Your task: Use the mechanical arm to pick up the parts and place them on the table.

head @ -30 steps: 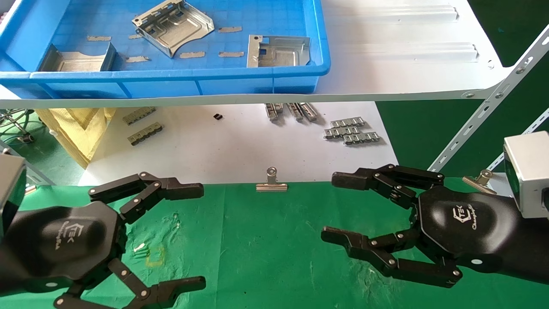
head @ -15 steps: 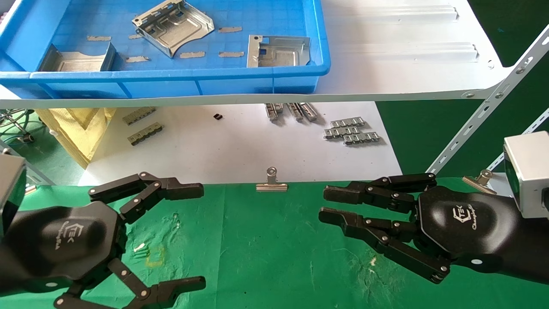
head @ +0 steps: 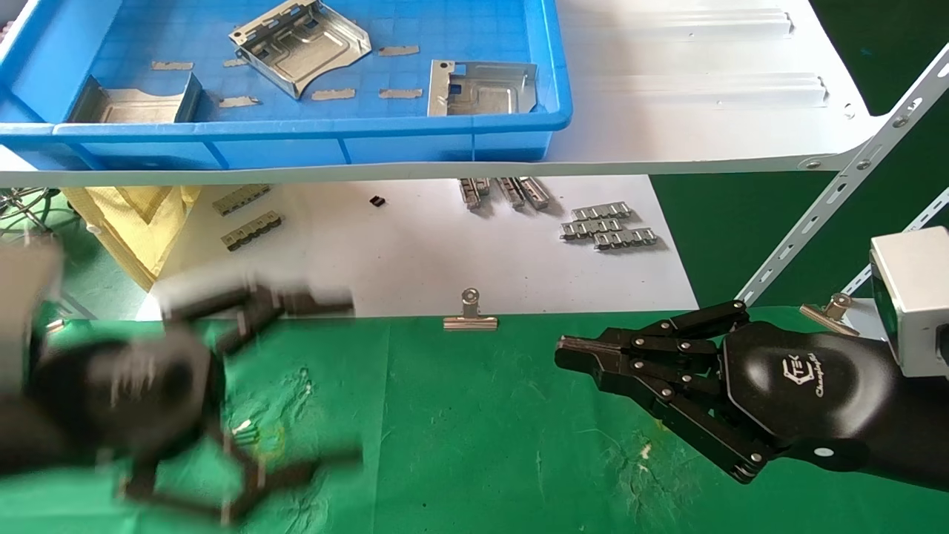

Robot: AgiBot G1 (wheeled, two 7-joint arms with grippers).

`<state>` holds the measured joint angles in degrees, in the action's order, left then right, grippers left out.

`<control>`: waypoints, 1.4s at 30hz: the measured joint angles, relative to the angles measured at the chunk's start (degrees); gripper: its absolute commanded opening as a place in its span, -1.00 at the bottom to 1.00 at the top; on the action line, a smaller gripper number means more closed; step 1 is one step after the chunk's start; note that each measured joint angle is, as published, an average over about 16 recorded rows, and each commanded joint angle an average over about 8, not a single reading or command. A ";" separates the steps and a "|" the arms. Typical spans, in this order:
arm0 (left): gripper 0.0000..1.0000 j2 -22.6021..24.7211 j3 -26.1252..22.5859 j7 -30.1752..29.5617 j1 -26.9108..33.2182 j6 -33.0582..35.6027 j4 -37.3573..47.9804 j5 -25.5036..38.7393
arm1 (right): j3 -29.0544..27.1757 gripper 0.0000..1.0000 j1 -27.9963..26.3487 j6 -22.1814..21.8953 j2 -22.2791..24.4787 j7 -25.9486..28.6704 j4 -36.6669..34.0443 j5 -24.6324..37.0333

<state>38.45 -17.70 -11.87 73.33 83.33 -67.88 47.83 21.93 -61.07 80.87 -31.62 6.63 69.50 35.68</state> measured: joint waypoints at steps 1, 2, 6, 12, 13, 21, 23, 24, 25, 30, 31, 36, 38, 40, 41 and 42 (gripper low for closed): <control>1.00 0.83 -0.41 0.01 2.20 -0.45 1.59 1.24 | 0.00 -1.00 0.00 0.00 0.00 0.00 0.00 0.00; 1.00 1.74 -0.85 0.07 4.53 -1.03 3.39 2.58 | 0.00 -1.00 0.00 0.00 0.00 0.00 0.00 0.00; 1.00 6.41 -2.98 0.89 15.07 -5.18 13.00 9.22 | 0.00 -1.00 0.00 0.00 0.00 0.00 0.00 0.00; 1.00 15.07 -7.00 3.63 29.84 -14.44 31.49 20.08 | 0.00 -1.00 0.00 0.00 0.00 0.00 0.00 0.00; 1.00 16.51 -7.68 4.09 31.89 -16.24 34.65 21.78 | 0.00 -1.00 0.00 0.00 0.00 0.00 0.00 0.00; -0.14 25.45 -12.56 6.52 43.29 -28.36 54.59 32.43 | 0.00 -0.97 0.00 0.00 0.00 0.00 0.00 0.00; -0.64 26.80 -13.52 6.64 44.87 -29.98 57.83 34.08 | 0.00 -0.79 0.00 0.00 0.00 0.00 0.00 0.00; -0.88 27.38 -13.95 6.65 45.53 -30.67 59.25 34.80 | 0.00 -0.57 0.00 0.00 0.00 0.00 0.00 0.00; -1.00 27.85 -14.32 6.63 46.08 -31.19 60.47 35.40 | 0.00 -0.32 0.00 0.00 0.00 0.00 0.00 0.00; -1.00 29.23 -15.58 6.53 47.74 -32.54 64.57 37.34 | 0.00 0.83 0.00 0.00 0.00 0.00 0.00 0.00; -1.00 29.36 -15.72 6.53 47.90 -32.67 65.06 37.54 | 0.00 0.97 0.00 0.00 0.00 0.00 0.00 0.00; -1.00 29.73 -15.96 6.42 48.26 -33.40 66.72 37.90 | 0.00 1.00 0.00 0.00 0.00 0.00 0.00 0.00; -1.00 29.82 -15.94 6.36 48.32 -33.73 67.07 37.87 | 0.00 1.00 0.00 0.00 0.00 0.00 0.00 0.00; -1.00 29.91 -15.90 6.28 48.38 -34.04 67.32 37.82 | 0.00 1.00 0.00 0.00 0.00 0.00 0.00 0.00; -1.00 29.93 -15.88 6.23 48.40 -34.19 67.44 37.79 | 0.00 1.00 0.00 0.00 0.00 0.00 0.00 0.00; -1.00 29.96 -15.87 6.17 48.40 -34.33 67.55 37.77 | 0.00 1.00 0.00 0.00 0.00 0.00 0.00 0.00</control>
<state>68.41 -33.57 -5.70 121.73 49.01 -0.33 85.60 21.93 -61.07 80.87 -31.62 6.63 69.50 35.67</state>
